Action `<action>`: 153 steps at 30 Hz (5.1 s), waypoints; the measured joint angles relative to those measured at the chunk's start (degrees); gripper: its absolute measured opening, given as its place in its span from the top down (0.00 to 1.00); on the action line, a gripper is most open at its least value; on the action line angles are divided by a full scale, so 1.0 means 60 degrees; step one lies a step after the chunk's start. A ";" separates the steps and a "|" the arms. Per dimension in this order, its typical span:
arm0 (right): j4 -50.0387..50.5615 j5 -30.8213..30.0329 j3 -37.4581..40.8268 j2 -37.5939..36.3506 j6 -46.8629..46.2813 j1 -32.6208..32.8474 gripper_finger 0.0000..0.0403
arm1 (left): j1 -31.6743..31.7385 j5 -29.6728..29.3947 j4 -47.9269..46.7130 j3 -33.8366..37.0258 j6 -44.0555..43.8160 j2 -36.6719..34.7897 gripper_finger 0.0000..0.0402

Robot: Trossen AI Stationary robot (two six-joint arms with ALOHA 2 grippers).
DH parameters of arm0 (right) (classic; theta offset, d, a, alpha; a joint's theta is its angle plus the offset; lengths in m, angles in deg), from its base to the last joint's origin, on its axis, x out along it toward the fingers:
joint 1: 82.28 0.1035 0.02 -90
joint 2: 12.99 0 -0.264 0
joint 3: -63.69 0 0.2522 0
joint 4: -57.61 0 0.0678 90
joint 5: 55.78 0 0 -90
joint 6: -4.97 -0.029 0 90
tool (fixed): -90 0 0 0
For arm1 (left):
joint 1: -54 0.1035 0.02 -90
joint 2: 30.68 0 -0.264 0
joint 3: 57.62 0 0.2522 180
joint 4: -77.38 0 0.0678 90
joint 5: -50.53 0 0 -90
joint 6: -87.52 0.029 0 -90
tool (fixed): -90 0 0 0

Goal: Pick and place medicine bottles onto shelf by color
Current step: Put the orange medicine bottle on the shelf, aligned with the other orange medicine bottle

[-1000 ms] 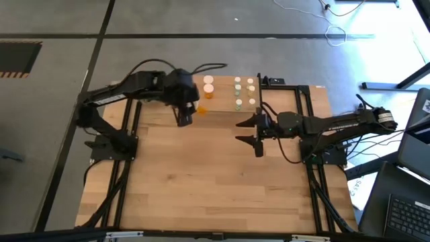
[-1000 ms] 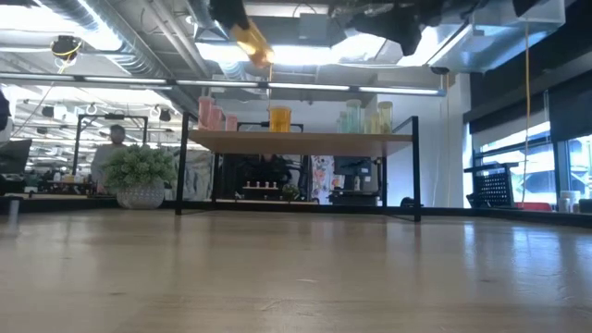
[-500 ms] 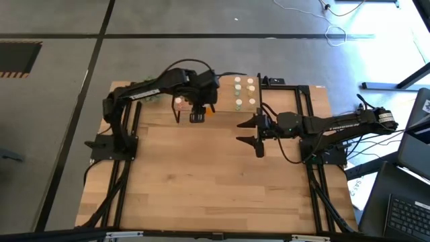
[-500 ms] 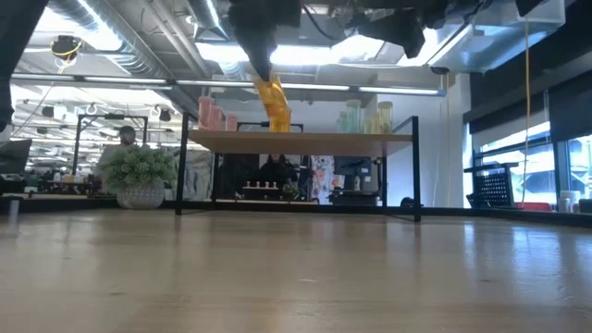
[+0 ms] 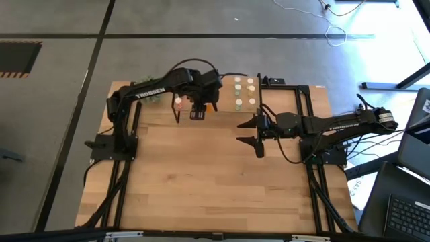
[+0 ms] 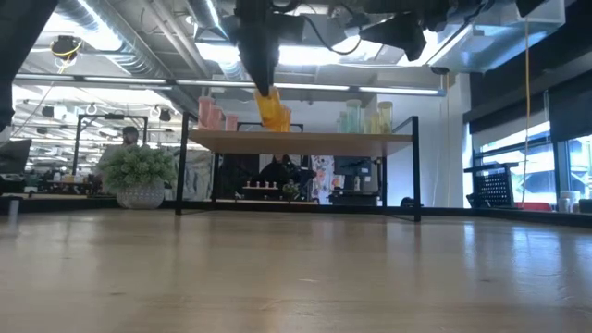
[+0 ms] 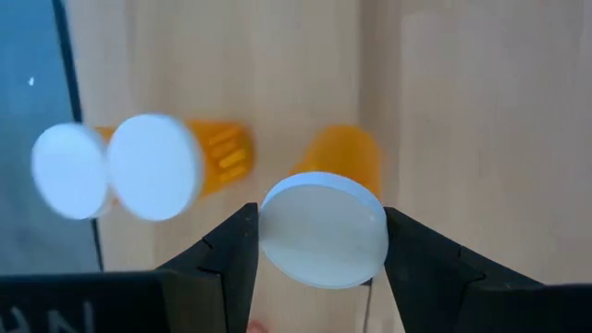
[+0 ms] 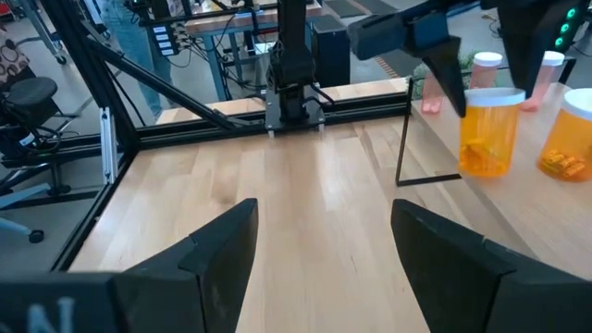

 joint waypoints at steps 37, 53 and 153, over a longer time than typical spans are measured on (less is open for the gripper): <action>0.0199 0.0001 -0.0007 0.0007 0.0022 0.0000 0.38 | 0.0093 -0.0375 0.0293 0.0015 0.0296 0.0190 0.55; 0.0232 0.0003 -0.0018 0.0011 0.0004 0.0001 0.38 | 0.0057 -0.0694 0.0381 0.0011 0.0511 0.0264 0.54; 0.0233 -0.3144 0.0000 0.0010 0.0543 0.0000 0.38 | -0.0010 -0.0773 0.0528 0.0007 0.0924 0.0273 0.43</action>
